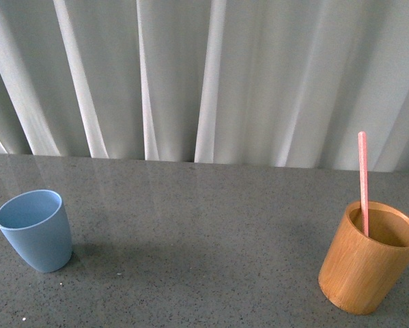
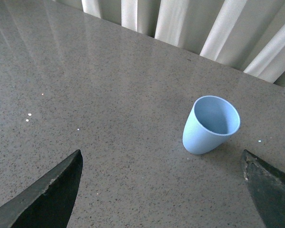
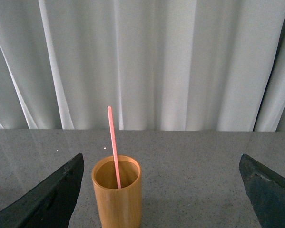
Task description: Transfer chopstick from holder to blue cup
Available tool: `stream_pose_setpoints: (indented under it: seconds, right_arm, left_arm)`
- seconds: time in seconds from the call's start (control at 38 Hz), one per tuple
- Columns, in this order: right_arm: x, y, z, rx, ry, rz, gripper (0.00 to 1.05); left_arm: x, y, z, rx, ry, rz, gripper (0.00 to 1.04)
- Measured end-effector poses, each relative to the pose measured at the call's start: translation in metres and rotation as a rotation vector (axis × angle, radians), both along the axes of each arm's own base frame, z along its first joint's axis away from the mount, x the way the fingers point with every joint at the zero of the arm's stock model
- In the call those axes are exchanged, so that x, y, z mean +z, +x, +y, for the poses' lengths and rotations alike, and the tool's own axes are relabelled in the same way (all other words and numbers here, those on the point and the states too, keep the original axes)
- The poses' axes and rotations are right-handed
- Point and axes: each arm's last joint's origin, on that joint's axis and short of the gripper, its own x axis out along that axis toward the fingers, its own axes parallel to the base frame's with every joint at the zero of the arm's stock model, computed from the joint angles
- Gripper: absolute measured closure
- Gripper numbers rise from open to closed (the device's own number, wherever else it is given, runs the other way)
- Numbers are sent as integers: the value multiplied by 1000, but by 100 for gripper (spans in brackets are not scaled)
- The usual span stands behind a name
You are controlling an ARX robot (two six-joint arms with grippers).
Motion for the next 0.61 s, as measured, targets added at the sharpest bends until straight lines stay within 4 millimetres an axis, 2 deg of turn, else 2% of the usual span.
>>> stream_pose_setpoints:
  seconds: [0.11, 0.37, 0.5, 0.61]
  right_arm:
    - [0, 0, 0, -2, 0, 0, 10]
    - [0, 0, 0, -1, 0, 0, 10]
    - [0, 0, 0, -2, 0, 0, 10]
    - [0, 0, 0, -1, 0, 0, 10]
  left_arm:
    - [16, 21, 6, -24, -12, 55, 7]
    - [37, 80, 11, -158, -95, 297, 7]
    - [31, 110, 10, -185, -91, 384, 7]
    - [20, 122, 9, -194, -101, 439, 7]
